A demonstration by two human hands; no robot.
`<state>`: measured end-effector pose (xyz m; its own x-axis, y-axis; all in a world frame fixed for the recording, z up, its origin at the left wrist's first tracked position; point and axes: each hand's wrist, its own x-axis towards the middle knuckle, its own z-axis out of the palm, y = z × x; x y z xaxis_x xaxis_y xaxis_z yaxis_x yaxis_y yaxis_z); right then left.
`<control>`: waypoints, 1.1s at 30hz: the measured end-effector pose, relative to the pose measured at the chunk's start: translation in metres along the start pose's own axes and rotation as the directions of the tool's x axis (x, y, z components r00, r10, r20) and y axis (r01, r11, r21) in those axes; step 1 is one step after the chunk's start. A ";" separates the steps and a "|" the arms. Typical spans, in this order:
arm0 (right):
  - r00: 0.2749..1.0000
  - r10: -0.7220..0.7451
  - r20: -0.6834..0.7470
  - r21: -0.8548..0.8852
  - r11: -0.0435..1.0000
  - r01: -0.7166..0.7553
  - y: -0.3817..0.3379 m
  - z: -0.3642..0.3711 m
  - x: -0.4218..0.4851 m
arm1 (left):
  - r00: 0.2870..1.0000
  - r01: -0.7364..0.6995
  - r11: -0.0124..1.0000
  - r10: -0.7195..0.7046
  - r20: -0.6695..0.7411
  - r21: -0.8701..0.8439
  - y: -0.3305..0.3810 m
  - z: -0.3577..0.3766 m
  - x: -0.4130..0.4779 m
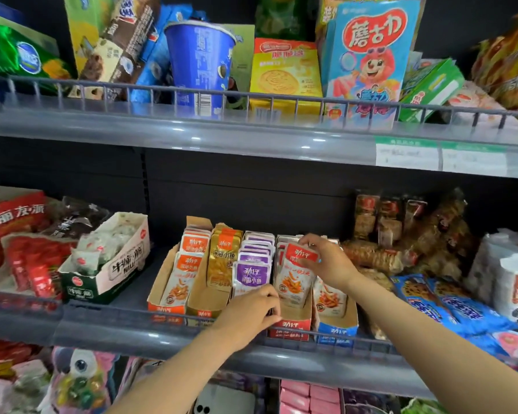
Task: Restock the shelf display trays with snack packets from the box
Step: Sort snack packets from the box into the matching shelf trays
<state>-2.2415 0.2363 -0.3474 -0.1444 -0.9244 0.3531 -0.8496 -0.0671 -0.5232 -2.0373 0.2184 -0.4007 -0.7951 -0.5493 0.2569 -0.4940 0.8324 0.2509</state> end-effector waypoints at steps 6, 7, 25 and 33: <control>0.999 0.030 -0.045 -0.130 0.991 -0.036 0.007 0.012 0.009 | 0.999 -0.031 0.999 0.031 0.011 -0.009 -0.006 0.003 -0.002; 0.998 0.014 -0.053 -0.170 0.985 -0.023 0.009 0.013 0.009 | 0.999 -0.035 0.999 0.035 0.006 -0.016 -0.007 0.004 -0.002; 0.991 -0.037 -0.126 -0.099 0.995 0.025 -0.002 0.010 -0.053 | 0.999 0.013 0.991 -0.020 -0.051 -0.130 0.001 0.009 -0.039; 0.992 -0.092 0.091 0.152 0.985 0.077 -0.025 0.051 -0.158 | 0.987 0.140 0.974 -0.152 -0.051 -0.177 -0.002 0.024 -0.124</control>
<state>-2.1713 0.3650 -0.4300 -0.0189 -0.9446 0.3276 -0.7713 -0.1946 -0.6059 -1.9464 0.2865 -0.4554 -0.6919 -0.6722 0.2635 -0.5306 0.7209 0.4458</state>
